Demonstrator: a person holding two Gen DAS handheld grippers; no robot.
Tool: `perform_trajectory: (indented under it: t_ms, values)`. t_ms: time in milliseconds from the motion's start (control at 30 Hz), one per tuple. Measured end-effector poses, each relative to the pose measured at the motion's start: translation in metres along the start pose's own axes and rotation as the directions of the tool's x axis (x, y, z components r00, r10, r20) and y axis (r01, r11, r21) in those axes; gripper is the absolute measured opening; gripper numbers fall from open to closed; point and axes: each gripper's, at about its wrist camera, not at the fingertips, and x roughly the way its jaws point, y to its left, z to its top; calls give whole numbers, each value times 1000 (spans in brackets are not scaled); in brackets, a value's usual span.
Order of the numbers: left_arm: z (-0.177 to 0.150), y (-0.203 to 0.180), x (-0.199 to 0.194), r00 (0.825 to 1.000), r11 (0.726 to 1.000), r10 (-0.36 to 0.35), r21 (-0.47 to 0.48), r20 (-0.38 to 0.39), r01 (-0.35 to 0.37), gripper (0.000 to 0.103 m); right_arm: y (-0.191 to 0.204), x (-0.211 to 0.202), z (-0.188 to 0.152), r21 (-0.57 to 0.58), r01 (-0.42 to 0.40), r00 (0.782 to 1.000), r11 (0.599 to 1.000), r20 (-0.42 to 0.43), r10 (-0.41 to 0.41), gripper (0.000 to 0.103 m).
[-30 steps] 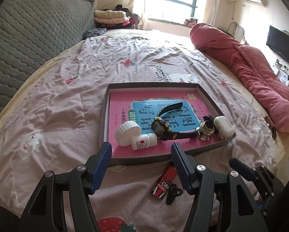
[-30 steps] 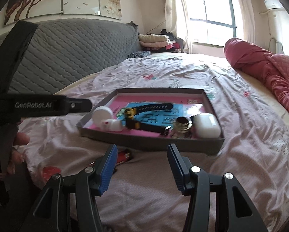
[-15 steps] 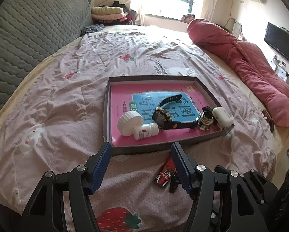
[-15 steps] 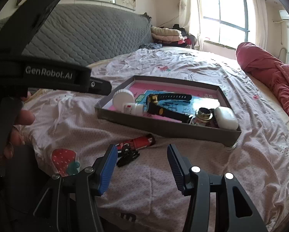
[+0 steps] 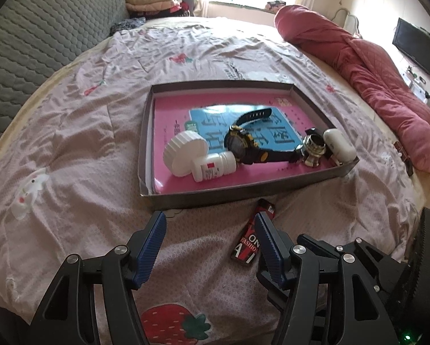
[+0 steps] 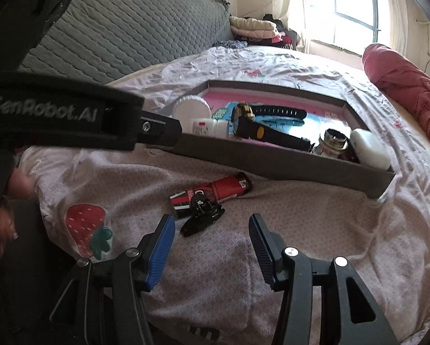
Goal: Organize rigid objects
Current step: 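Withdraw both open grippers back from the tray, then close the left gripper around the red lighter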
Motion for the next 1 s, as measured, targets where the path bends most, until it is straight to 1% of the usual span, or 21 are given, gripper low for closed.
perform_trajectory:
  t_ms: [100, 400, 500, 567, 633, 767, 900, 1000]
  values:
    - [-1, 0, 6, 1000, 1000, 6, 3, -10, -6, 65, -3, 8, -2, 9, -1, 1000, 1000, -14, 1, 53]
    - [-3, -4, 23, 999, 1000, 5, 19, -47, -4, 65, -16, 14, 0, 41, 30, 1000, 999, -3, -30, 53]
    - [-4, -8, 27, 998, 999, -5, 37, -60, 7, 65, -26, 15, 2, 64, 42, 999, 997, -1, -42, 53]
    - [-6, -13, 31, 998, 998, -7, 58, -67, 11, 65, -34, 15, 3, 84, 63, 998, 994, -4, -63, 53]
    - [-7, -17, 34, 997, 997, -18, 71, -76, 24, 65, -43, 15, 3, 109, 79, 997, 991, -5, -79, 53]
    - [-11, -25, 41, 995, 992, -33, 118, -90, 43, 66, -57, 13, 3, 145, 66, 998, 987, 3, -67, 53]
    - [-10, -29, 44, 994, 987, -62, 144, -88, 75, 65, -62, 15, 5, 146, 41, 999, 988, 0, -41, 53]
    - [-9, -25, 48, 989, 984, -100, 134, -106, 114, 65, -62, 15, 6, 128, 35, 999, 991, 1, -35, 53]
